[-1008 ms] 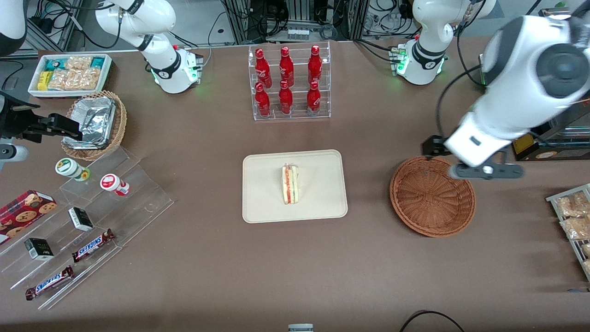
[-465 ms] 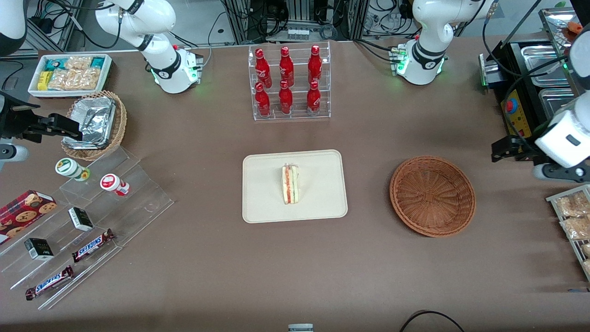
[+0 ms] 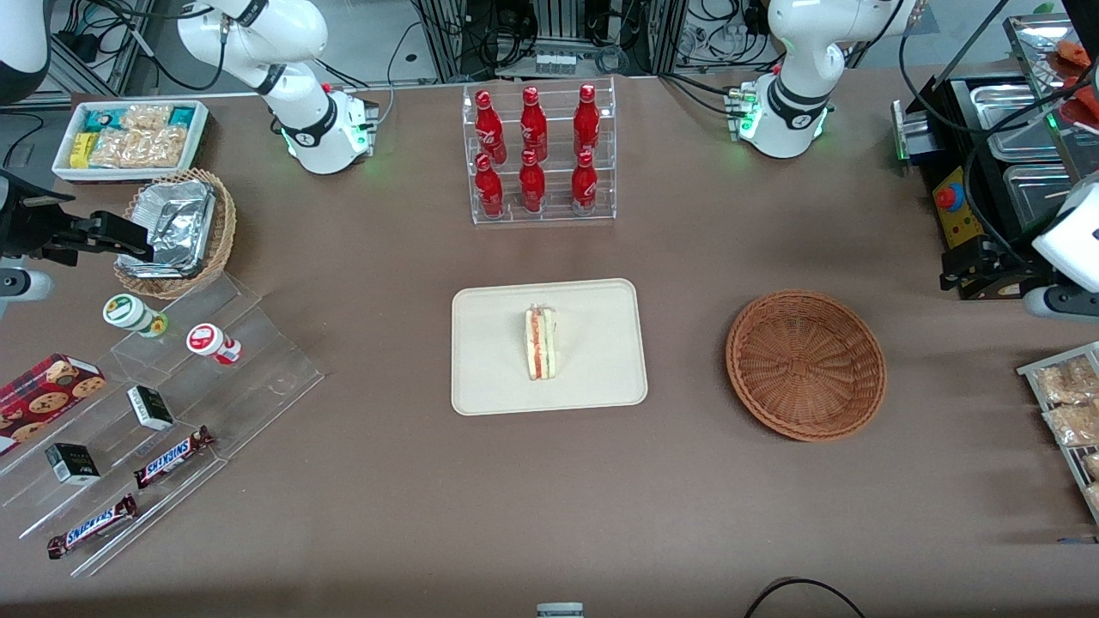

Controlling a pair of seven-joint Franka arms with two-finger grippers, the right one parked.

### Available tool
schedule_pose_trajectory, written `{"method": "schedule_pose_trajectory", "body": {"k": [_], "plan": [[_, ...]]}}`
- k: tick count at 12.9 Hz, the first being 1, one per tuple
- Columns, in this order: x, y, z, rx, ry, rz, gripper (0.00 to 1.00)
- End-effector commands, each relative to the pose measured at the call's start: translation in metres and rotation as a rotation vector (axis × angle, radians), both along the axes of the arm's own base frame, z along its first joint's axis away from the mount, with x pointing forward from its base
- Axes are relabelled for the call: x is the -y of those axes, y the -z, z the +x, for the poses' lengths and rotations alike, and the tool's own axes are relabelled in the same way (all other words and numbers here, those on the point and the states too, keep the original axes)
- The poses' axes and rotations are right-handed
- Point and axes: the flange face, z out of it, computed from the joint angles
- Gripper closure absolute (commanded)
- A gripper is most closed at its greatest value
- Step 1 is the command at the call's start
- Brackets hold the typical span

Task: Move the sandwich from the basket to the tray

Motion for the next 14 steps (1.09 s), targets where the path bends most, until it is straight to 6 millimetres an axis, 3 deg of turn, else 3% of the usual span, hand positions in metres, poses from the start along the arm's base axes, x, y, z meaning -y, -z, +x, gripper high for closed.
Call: {"method": "schedule_pose_trajectory", "body": {"k": [1,5,8,14], "plan": [[0.014,-0.016,-0.010,0.021,0.023,-0.021,0.00],[0.029,-0.034,-0.013,0.022,0.039,-0.020,0.00],[0.023,-0.048,-0.026,0.041,0.015,-0.011,0.00],[0.014,-0.050,-0.044,0.054,-0.025,-0.010,0.00]]}}
